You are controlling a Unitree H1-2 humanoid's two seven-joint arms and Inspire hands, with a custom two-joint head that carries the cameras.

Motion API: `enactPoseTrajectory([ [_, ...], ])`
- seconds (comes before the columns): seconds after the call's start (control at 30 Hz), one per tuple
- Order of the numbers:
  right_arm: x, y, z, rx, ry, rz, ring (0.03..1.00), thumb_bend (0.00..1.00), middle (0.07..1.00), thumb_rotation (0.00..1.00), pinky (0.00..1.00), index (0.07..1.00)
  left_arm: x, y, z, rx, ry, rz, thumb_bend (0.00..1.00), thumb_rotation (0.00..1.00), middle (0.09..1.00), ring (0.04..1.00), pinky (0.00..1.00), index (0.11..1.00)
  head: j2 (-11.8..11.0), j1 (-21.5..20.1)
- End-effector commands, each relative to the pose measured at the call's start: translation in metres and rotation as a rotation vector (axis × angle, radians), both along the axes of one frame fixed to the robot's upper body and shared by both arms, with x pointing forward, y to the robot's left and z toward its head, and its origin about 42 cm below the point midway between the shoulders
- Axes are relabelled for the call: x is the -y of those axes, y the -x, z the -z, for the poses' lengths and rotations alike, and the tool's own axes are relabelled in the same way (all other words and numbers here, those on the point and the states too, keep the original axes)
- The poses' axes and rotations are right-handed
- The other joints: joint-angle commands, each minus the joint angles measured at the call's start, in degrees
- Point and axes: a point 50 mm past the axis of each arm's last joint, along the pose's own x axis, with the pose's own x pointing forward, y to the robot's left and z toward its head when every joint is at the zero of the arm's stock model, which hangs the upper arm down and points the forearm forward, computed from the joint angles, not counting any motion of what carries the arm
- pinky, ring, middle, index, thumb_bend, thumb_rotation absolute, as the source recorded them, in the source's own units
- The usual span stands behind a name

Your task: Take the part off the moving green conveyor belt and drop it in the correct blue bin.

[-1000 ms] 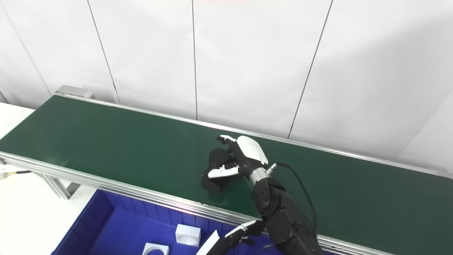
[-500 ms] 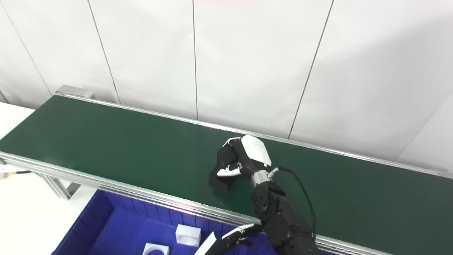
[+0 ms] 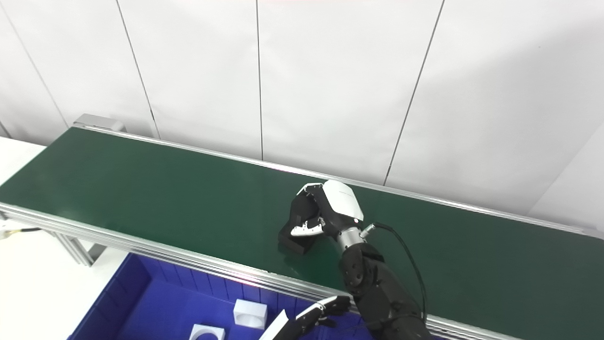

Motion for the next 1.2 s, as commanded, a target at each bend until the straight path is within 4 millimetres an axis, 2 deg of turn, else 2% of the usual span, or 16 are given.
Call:
enactPoseTrajectory([
  [0.0,-0.010,-0.007,-0.031,0.101,-0.057,-0.048,0.404,0.50,0.483,0.00,0.34,0.538,0.037,0.015,-0.016,0.018,0.127,0.020,0.83,0.84,0.859,0.848,0.77,0.886,0.1,-0.3],
  [0.1,-0.004,-0.007,-0.041,0.122,-0.079,-0.053,0.413,0.50,0.496,0.00,0.35,0.528,0.038,0.014,-0.017,0.018,0.131,0.020,0.84,0.84,0.858,0.844,0.76,0.884,0.8,-1.1],
  [0.13,0.002,-0.007,-0.045,0.138,-0.095,-0.058,0.405,0.51,0.467,0.00,0.44,0.527,0.039,0.012,-0.017,0.022,0.130,0.020,0.84,0.85,0.858,0.846,0.77,0.887,1.0,-1.3],
  [0.17,0.007,-0.006,-0.050,0.152,-0.109,-0.062,0.397,0.51,0.455,0.00,0.44,0.527,0.041,0.011,-0.018,0.026,0.130,0.020,0.84,0.86,0.858,0.847,0.77,0.889,1.1,-1.4],
  [0.23,0.021,-0.006,-0.057,0.177,-0.131,-0.063,0.380,0.51,0.443,0.00,0.32,0.531,0.044,0.009,-0.019,0.030,0.132,0.021,0.84,0.86,0.858,0.849,0.78,0.894,1.5,-2.0],
  [0.5,0.082,0.005,-0.081,0.255,-0.189,-0.017,0.374,0.51,0.449,0.00,0.28,0.535,0.042,-0.002,-0.019,0.033,0.138,0.014,0.86,0.89,0.861,0.860,0.81,0.903,3.2,-10.0],
  [0.67,0.115,0.024,-0.088,0.286,-0.207,-0.007,0.376,0.51,0.462,0.00,0.31,0.544,0.033,-0.007,-0.023,0.044,0.150,0.006,0.88,0.93,0.861,0.856,0.82,0.915,5.0,-15.3],
  [0.7,0.119,0.027,-0.088,0.290,-0.205,-0.007,0.372,0.51,0.462,0.00,0.30,0.546,0.032,-0.007,-0.024,0.046,0.155,0.005,0.88,0.93,0.862,0.855,0.82,0.915,5.0,-15.3],
  [0.73,0.127,0.033,-0.090,0.299,-0.200,0.005,0.371,0.51,0.463,0.00,0.30,0.546,0.029,-0.009,-0.027,0.052,0.167,0.002,0.88,0.94,0.863,0.855,0.82,0.915,6.6,-18.3],
  [0.77,0.132,0.037,-0.092,0.304,-0.195,0.014,0.366,0.51,0.459,0.00,0.29,0.547,0.027,-0.010,-0.030,0.056,0.175,0.001,0.85,0.94,0.868,0.865,0.84,0.922,6.6,-18.3],
  [0.8,0.139,0.044,-0.093,0.317,-0.197,0.031,0.364,0.51,0.457,0.00,0.29,0.547,0.023,-0.012,-0.033,0.058,0.192,-0.001,0.84,0.94,0.870,0.869,0.85,0.925,7.8,-21.0],
  [0.9,0.150,0.058,-0.096,0.335,-0.203,0.060,0.376,0.51,0.463,0.00,0.32,0.548,0.013,-0.015,-0.039,0.062,0.220,-0.006,0.81,0.94,0.891,0.908,0.92,0.943,8.5,-23.4],
  [0.93,0.155,0.065,-0.096,0.336,-0.203,0.068,0.377,0.51,0.458,0.00,0.32,0.547,0.008,-0.017,-0.042,0.066,0.219,-0.007,0.82,0.95,0.895,0.909,0.93,0.949,9.5,-25.8],
  [1.03,0.165,0.082,-0.093,0.336,-0.198,0.090,0.382,0.51,0.462,0.00,0.33,0.544,-0.003,-0.021,-0.048,0.071,0.219,-0.006,0.82,0.97,0.895,0.911,0.93,0.955,10.5,-27.8],
  [1.07,0.169,0.088,-0.092,0.331,-0.195,0.104,0.383,0.51,0.465,0.00,0.33,0.544,-0.007,-0.023,-0.050,0.075,0.223,-0.004,0.82,0.97,0.894,0.912,0.93,0.956,11.8,-30.2],
  [1.17,0.178,0.104,-0.090,0.306,-0.195,0.139,0.390,0.51,0.476,0.00,0.34,0.542,-0.016,-0.029,-0.054,0.084,0.226,-0.002,0.81,0.97,0.880,0.907,0.92,0.949,12.5,-32.0],
])
